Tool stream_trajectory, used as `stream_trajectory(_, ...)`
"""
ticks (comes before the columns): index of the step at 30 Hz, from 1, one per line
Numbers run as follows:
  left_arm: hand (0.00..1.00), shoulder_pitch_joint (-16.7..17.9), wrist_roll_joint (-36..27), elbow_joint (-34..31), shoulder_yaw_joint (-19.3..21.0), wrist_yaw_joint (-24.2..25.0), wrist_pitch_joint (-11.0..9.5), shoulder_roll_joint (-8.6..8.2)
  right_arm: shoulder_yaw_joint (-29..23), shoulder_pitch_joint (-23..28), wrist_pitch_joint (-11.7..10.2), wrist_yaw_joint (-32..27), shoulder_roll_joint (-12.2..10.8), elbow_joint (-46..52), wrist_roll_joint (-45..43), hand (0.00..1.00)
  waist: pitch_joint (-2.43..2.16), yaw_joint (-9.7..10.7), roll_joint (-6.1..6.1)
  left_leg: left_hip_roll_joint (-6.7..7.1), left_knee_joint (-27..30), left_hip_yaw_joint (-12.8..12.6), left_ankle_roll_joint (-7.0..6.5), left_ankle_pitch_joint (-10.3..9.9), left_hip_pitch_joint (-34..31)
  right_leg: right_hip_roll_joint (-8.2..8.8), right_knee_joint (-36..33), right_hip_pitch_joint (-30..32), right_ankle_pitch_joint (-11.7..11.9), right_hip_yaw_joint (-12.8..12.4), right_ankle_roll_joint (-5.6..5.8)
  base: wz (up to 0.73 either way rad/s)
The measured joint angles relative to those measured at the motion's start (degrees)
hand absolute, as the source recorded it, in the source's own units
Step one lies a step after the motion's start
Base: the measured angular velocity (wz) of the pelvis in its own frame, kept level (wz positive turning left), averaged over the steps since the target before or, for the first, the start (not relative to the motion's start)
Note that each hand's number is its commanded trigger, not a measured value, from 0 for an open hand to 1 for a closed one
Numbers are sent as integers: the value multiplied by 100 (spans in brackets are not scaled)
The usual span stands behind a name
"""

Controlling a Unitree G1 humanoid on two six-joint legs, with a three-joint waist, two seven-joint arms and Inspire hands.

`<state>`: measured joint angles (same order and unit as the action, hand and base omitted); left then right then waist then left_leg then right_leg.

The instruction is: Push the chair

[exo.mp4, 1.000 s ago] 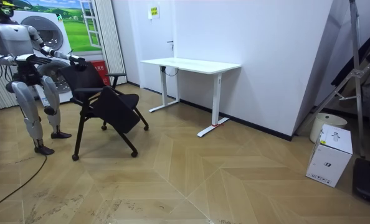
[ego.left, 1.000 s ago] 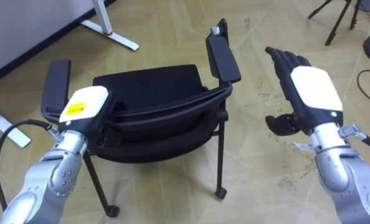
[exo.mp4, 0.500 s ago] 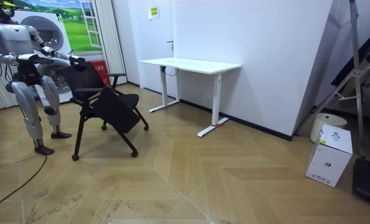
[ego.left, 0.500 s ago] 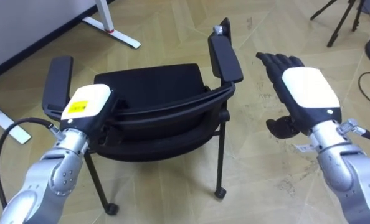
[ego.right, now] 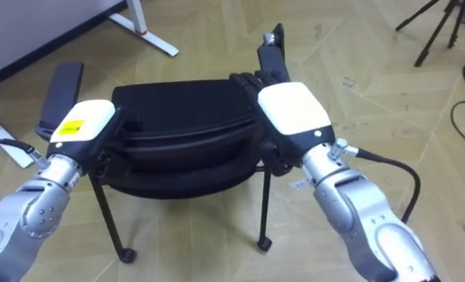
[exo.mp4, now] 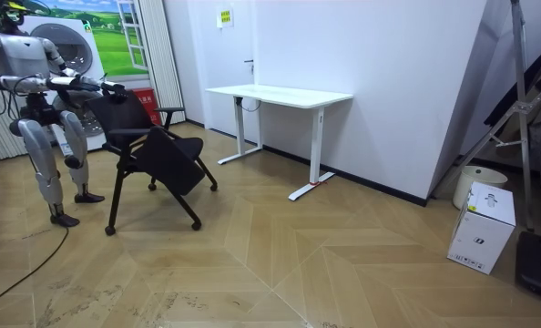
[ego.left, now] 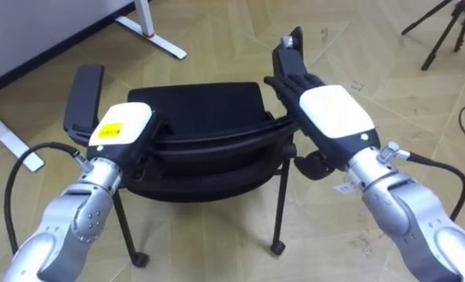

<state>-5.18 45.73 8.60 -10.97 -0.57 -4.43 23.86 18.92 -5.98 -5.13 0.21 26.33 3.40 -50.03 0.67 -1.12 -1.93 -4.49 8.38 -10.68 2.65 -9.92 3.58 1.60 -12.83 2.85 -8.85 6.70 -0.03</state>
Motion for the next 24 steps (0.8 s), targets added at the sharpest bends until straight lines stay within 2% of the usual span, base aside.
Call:
stream_trajectory(7,100,-22,-1,1,-59,-39,-57,-1,14,-106,-38,-1,1,-14,5,0,1,-70,4,0,0,4,0,0,-7,3,20,-10,0,11,0,0)
stream_trajectory(24,100,-73,3,57,-94,-44,-85,-28,18,-185,-28,-2,-2,-65,-13,0,9,-79,15,-3,-1,51,0,0,-7,8,27,-46,0,86,0,1)
